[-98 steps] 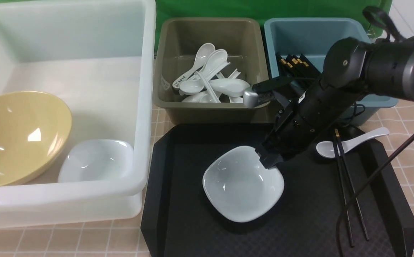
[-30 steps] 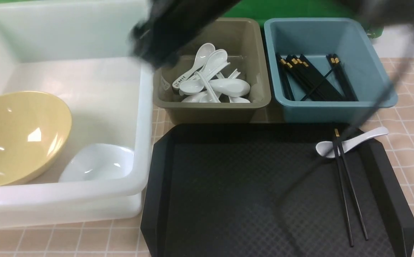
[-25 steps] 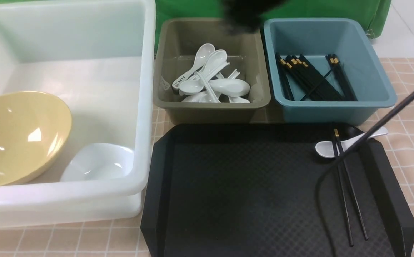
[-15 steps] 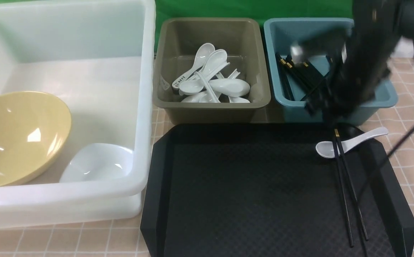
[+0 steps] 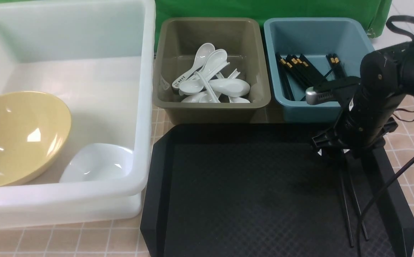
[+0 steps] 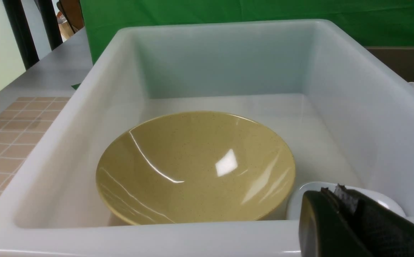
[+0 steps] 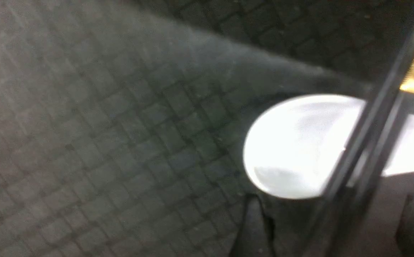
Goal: On brown table put chopsticks spoon bowls plates into blue grey white boxes.
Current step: 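Move the grippers toward the tableware on the black tray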
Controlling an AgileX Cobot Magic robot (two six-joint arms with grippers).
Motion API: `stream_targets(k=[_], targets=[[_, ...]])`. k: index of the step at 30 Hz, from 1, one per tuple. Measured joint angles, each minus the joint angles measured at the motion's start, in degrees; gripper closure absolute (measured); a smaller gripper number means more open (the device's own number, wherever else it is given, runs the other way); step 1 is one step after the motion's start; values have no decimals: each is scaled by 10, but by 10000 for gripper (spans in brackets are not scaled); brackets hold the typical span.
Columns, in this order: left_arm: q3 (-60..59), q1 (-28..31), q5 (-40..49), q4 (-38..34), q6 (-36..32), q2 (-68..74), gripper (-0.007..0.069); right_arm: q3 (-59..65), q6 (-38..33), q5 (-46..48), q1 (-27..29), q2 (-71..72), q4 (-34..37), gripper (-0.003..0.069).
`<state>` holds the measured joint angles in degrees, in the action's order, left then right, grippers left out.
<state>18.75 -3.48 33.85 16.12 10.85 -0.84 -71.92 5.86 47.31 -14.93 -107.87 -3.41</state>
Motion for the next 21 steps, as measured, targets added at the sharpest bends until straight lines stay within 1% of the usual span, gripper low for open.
stream_targets(k=[2,5,8,12,13,18,21], targets=[[0,0,-1,0,0,0,631,8,-1,-10,0,-1,14,130],[0,0,-1,0,0,0,631,13,-14,-10,1,-3,31,163],[0,0,-1,2,0,0,631,13,-31,-9,1,-4,48,272],[0,0,-1,4,0,0,631,13,-51,-2,1,-5,59,475],[0,0,-1,4,0,0,631,13,-59,1,1,-5,63,506],[0,0,-1,5,0,0,631,13,-124,17,1,11,126,503],[-3,0,-3,7,0,0,631,13,-159,19,1,54,161,503]])
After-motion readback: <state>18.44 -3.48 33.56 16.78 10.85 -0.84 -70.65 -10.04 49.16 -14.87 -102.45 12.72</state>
